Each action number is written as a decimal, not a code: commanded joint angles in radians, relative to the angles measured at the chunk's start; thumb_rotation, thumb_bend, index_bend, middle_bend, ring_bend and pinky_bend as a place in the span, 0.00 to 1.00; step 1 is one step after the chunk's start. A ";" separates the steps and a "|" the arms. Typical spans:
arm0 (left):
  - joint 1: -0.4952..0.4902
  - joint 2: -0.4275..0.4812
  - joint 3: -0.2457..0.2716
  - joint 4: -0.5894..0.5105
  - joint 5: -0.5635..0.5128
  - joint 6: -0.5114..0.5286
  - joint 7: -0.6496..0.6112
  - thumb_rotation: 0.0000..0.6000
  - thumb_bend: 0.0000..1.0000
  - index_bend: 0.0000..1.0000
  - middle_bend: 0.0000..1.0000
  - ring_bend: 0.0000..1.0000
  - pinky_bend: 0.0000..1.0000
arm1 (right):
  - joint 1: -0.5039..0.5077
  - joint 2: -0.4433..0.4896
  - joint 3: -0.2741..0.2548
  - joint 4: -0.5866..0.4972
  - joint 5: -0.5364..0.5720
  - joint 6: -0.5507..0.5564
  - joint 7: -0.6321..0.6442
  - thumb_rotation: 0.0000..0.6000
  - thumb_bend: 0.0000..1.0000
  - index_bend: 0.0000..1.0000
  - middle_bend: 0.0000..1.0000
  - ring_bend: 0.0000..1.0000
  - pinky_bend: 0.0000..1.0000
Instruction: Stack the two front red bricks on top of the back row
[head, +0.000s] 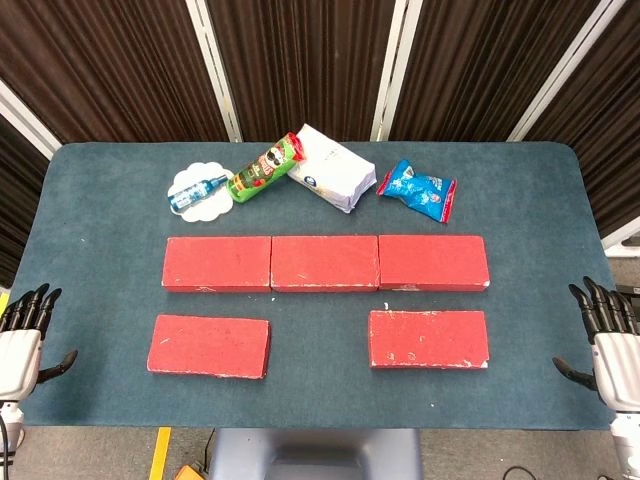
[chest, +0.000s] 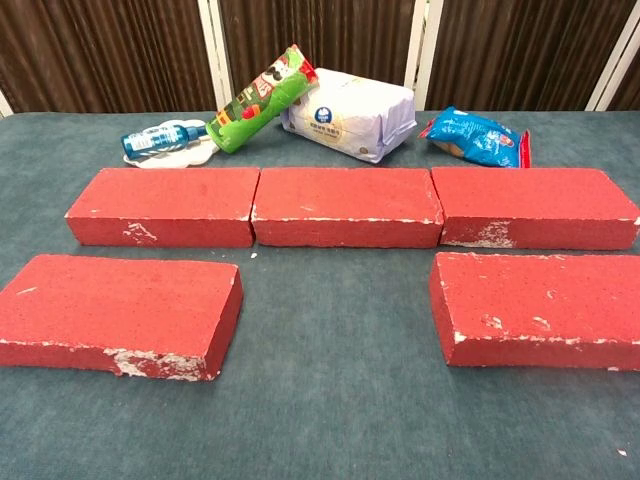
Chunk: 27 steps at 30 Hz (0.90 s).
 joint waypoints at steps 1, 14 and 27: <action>0.001 0.002 -0.001 -0.002 0.000 0.002 0.001 1.00 0.23 0.00 0.00 0.00 0.11 | 0.000 0.000 0.001 -0.002 0.002 -0.003 -0.004 1.00 0.00 0.12 0.03 0.00 0.00; 0.005 0.018 0.001 -0.037 -0.028 -0.017 -0.019 1.00 0.22 0.00 0.00 0.00 0.11 | -0.008 0.009 0.007 0.004 -0.009 0.014 0.033 1.00 0.00 0.12 0.03 0.00 0.00; -0.084 0.255 0.067 -0.239 0.044 -0.233 -0.073 1.00 0.20 0.00 0.00 0.00 0.10 | 0.013 -0.001 -0.021 -0.005 -0.056 -0.036 -0.035 1.00 0.00 0.13 0.03 0.00 0.00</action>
